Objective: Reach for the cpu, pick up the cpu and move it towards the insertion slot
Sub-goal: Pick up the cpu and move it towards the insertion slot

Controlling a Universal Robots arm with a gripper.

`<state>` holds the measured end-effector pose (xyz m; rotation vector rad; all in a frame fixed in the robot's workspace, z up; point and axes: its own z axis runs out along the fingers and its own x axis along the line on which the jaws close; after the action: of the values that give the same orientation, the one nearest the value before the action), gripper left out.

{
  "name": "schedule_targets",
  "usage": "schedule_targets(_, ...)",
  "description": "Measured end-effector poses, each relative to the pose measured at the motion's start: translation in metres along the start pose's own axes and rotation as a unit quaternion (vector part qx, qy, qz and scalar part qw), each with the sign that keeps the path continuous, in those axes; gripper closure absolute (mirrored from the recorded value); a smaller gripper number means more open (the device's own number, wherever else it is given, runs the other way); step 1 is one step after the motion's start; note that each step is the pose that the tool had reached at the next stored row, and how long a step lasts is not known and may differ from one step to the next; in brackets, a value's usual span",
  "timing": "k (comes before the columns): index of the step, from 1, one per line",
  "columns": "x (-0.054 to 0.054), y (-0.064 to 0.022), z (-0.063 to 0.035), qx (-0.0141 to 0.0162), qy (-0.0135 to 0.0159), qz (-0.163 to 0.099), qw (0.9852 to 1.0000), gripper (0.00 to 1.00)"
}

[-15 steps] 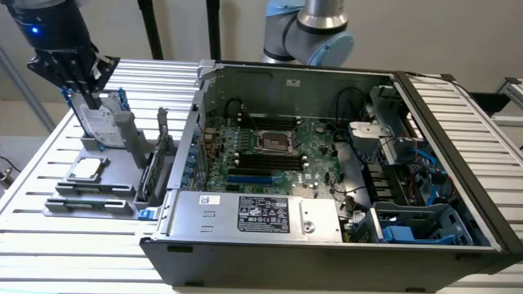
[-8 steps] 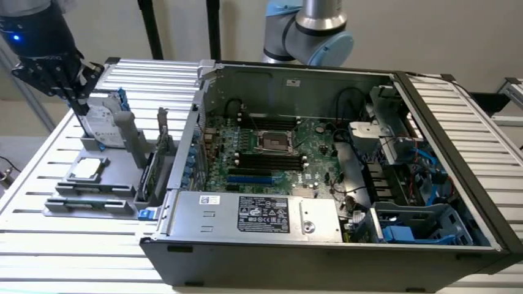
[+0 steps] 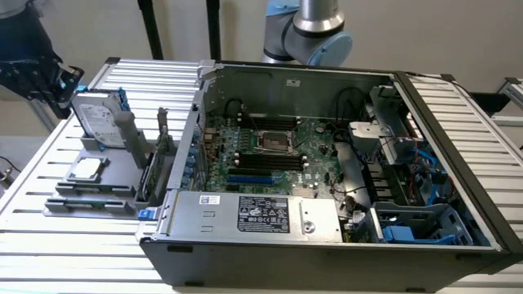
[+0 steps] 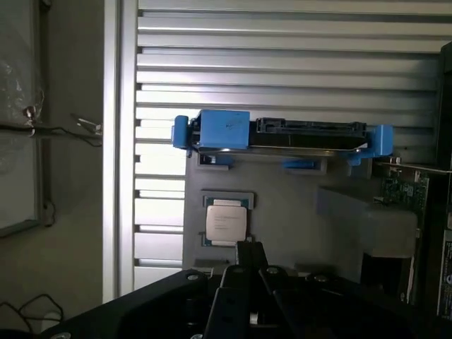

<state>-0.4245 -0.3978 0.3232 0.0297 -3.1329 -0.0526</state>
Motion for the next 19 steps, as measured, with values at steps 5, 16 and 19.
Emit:
schedule_targets(5,0.0085,-0.0009,0.0003,0.0006,0.0,0.0,1.0,0.89)
schedule_targets(16,0.0086,-0.0009,0.0003,0.0006,0.0001,0.0,1.0,0.53)
schedule_targets(19,0.0086,-0.0009,0.0003,0.0006,0.0001,0.0,1.0,0.47)
